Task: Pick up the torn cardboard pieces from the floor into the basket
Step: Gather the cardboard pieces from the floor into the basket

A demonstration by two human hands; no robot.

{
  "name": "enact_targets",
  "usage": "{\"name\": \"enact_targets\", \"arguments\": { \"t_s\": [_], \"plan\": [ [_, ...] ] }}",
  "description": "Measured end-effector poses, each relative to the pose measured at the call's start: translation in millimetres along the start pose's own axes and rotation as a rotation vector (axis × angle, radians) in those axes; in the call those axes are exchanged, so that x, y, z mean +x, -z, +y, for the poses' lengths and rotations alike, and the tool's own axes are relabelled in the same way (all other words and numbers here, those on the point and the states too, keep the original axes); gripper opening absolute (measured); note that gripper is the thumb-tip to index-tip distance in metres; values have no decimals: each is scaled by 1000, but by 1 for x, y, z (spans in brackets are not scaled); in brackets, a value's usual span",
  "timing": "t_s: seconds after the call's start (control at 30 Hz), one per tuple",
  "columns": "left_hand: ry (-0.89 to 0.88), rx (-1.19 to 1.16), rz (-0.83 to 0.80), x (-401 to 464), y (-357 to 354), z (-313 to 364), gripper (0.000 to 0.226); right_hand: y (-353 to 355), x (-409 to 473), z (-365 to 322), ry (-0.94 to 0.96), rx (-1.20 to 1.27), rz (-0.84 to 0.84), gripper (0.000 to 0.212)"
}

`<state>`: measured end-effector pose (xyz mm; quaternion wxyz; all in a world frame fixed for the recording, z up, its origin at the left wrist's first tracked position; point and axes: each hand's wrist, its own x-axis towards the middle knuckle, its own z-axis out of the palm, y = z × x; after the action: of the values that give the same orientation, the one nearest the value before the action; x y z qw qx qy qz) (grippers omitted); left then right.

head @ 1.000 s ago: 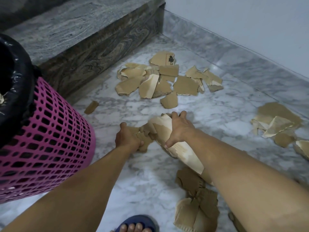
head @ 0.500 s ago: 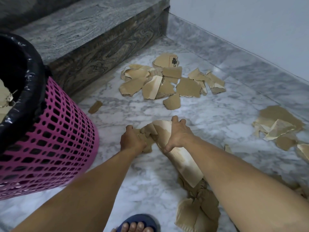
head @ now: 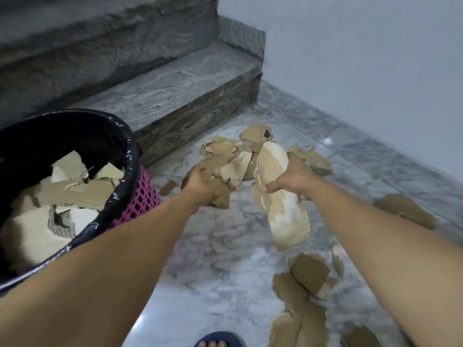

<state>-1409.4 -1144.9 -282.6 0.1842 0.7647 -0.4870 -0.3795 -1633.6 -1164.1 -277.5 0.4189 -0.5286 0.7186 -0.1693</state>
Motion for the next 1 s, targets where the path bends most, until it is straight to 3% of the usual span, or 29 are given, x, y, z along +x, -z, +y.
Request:
{"name": "enact_targets", "arguments": {
  "t_s": [0.17,0.33,0.67,0.77,0.9,1.0],
  "plan": [
    [-105,-67,73,-35,75,61,74,45,-39,-83,110,106,53,104],
    [-161,-115,208,-75,164,86,72,52,-80,-174,216,164,61,118],
    [92,-74,497,-109,304,-28,48,-65,-141,-307,303,281,-102,87],
    [189,-96,467,-112,313,-63,34,-115,-142,-312,300,288,-127,87],
    [229,28,341,-112,308,-91,45,-159,-136,-302,275,191,-242,99],
    [206,87,322,-109,304,-97,25,-166,-128,-293,264,89,-268,82]
  ]
}}
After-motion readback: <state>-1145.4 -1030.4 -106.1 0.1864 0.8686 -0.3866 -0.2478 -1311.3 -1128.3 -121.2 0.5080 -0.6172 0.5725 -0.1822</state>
